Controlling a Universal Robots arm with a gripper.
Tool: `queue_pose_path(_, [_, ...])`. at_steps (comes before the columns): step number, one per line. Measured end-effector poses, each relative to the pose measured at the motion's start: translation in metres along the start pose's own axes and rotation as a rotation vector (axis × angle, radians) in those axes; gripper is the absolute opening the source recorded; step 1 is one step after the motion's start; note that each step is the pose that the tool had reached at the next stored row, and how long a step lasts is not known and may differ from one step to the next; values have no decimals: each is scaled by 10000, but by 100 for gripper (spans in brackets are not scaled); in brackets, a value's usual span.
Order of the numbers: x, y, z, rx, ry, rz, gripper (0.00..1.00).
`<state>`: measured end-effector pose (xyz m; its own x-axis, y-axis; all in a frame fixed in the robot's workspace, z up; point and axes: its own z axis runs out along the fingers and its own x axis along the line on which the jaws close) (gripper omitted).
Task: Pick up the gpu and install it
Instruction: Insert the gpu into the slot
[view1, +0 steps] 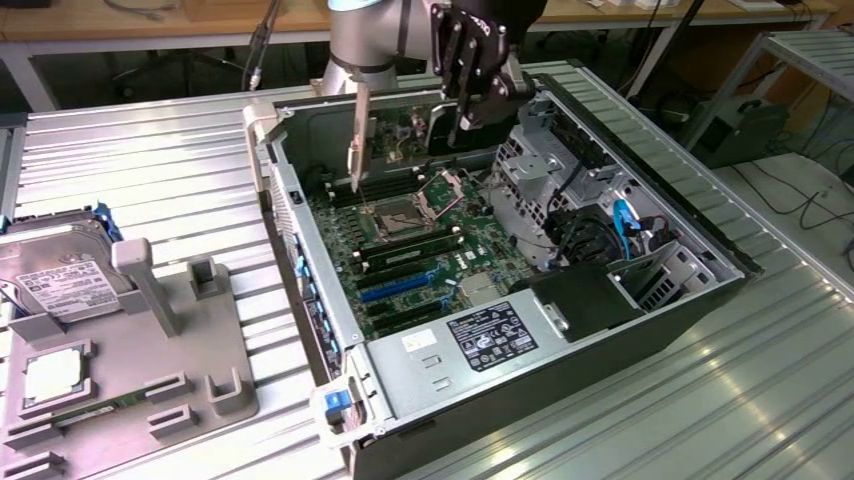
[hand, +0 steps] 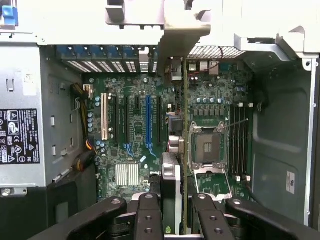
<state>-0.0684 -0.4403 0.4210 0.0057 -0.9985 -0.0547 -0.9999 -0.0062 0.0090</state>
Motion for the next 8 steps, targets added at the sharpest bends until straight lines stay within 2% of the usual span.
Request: queue_pose_path(8, [3, 5, 48, -27, 9, 20, 28])
